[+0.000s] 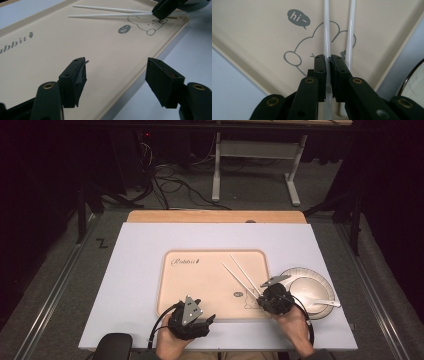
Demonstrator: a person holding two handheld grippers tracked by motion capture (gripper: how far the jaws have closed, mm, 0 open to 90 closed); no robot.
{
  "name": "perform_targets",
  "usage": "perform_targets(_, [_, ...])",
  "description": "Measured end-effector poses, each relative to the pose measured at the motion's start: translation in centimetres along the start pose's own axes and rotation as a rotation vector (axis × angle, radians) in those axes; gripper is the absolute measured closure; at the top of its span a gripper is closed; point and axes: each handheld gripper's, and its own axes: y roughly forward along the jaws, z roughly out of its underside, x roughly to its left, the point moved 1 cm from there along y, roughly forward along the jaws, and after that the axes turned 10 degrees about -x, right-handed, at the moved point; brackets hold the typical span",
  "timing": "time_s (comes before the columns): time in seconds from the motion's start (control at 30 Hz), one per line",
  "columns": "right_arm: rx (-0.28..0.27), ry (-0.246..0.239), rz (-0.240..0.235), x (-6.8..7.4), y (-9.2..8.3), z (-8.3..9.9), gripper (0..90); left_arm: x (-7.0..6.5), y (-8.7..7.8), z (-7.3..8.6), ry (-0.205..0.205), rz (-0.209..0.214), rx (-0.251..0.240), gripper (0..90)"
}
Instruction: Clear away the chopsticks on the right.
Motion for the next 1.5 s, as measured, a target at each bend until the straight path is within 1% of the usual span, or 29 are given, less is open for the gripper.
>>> perform_targets(0.17, [0.018,-0.010,0.002,0.1,0.5,-0.1,84.5,0.2,-0.2,0.0,0.003,-0.009,0.002,33.6])
perform_targets(0.23, [0.021,-0.008,-0.003,0.2,0.7,-0.2,82.9,0.2,-0.2,-0.1,-0.009,-0.011,-0.007,33.6])
perform_targets(0.33, [0.025,-0.018,-0.004,0.3,0.7,-0.3,81.1,0.3,-0.3,-0.1,-0.002,-0.015,-0.002,33.6])
perform_targets(0.4, [0.019,-0.022,0.000,0.3,0.7,-0.3,80.8,0.3,-0.4,-0.2,-0.009,-0.015,-0.007,33.6])
perform_targets(0.43, [-0.001,-0.037,0.007,0.4,0.4,-0.5,81.2,0.2,-0.4,-0.2,-0.015,-0.017,-0.016,33.6])
perform_targets(0.47, [-0.012,-0.044,0.012,0.4,0.3,-0.6,82.2,0.2,-0.5,-0.2,-0.005,-0.019,-0.013,33.6])
perform_targets(0.5, [-0.025,-0.047,0.011,0.6,0.2,-0.7,84.4,0.2,-0.5,-0.2,-0.005,-0.019,-0.013,33.7])
perform_targets(0.53, [-0.033,-0.053,0.008,0.6,0.2,-0.8,86.8,0.2,-0.5,-0.2,-0.005,-0.020,-0.023,33.7])
perform_targets(0.57, [-0.042,-0.062,0.003,0.7,0.1,-0.9,89.0,0.3,-0.6,-0.2,-0.002,-0.022,-0.023,33.8])
perform_targets(0.67, [-0.049,-0.077,-0.020,1.2,0.4,-1.2,90.0,0.3,-0.6,-0.2,0.000,-0.026,-0.019,33.7])
perform_targets(0.77, [-0.038,-0.077,-0.041,1.3,1.1,-1.3,90.0,0.3,-0.7,-0.1,-0.006,-0.033,-0.021,33.7])
perform_targets(0.83, [-0.029,-0.078,-0.044,1.4,1.5,-1.4,90.0,0.4,-0.8,-0.1,0.006,-0.035,-0.017,33.7])
perform_targets(0.87, [-0.029,-0.078,-0.044,1.4,1.7,-1.4,90.0,0.4,-0.9,-0.1,-0.004,-0.038,-0.022,33.7])
perform_targets(0.9, [-0.029,-0.078,-0.044,1.4,1.7,-1.4,90.0,0.4,-0.9,-0.1,-0.004,-0.038,-0.022,33.7])
perform_targets(0.93, [-0.020,-0.081,-0.039,1.4,2.0,-1.5,90.0,0.5,-0.9,-0.1,0.001,-0.044,-0.023,33.7])
perform_targets(0.97, [-0.027,-0.076,-0.039,1.3,2.1,-1.5,90.0,0.6,-1.0,-0.2,0.002,-0.050,-0.025,33.7])
perform_targets(1.03, [-0.020,-0.083,-0.036,1.1,2.3,-1.6,90.0,0.6,-1.2,-0.2,0.003,-0.056,-0.025,33.7])
perform_targets(1.07, [-0.022,-0.077,-0.037,1.0,2.4,-1.6,90.0,0.6,-1.2,-0.2,0.003,-0.056,-0.025,33.7])
perform_targets(1.13, [-0.023,-0.075,-0.032,0.8,2.5,-1.8,90.0,0.7,-1.4,-0.2,0.000,-0.069,-0.034,33.7])
perform_targets(1.17, [-0.019,-0.074,-0.030,0.8,2.5,-1.8,90.0,0.8,-1.5,-0.1,0.009,-0.072,-0.028,33.7])
perform_targets(1.2, [-0.023,-0.076,-0.033,0.7,2.5,-1.9,90.0,0.8,-1.5,-0.1,0.005,-0.076,-0.035,33.7])
perform_targets(1.23, [-0.023,-0.071,-0.025,0.7,2.6,-1.9,90.0,0.8,-1.6,-0.1,0.011,-0.080,-0.035,33.7])
perform_targets(1.3, [-0.022,-0.078,-0.021,0.5,2.7,-2.0,90.0,0.8,-1.7,-0.1,0.004,-0.082,-0.040,33.7])
perform_targets(1.33, [-0.021,-0.069,-0.016,0.5,2.7,-2.1,90.0,0.8,-1.8,-0.1,0.002,-0.090,-0.045,33.7])
perform_targets(1.4, [-0.025,-0.074,-0.012,0.3,2.8,-2.2,90.0,0.9,-2.0,-0.1,0.010,-0.095,-0.042,33.7])
perform_targets(1.43, [-0.022,-0.061,-0.009,0.4,2.8,-2.3,90.0,0.9,-2.1,-0.2,0.005,-0.096,-0.046,33.7])
perform_targets(1.47, [-0.027,-0.069,-0.010,0.2,2.9,-2.3,90.0,0.9,-2.2,-0.2,0.008,-0.100,-0.047,33.7])
perform_targets(1.5, [-0.026,-0.066,-0.007,0.2,2.9,-2.4,90.0,1.0,-2.2,-0.2,0.011,-0.102,-0.044,33.7])
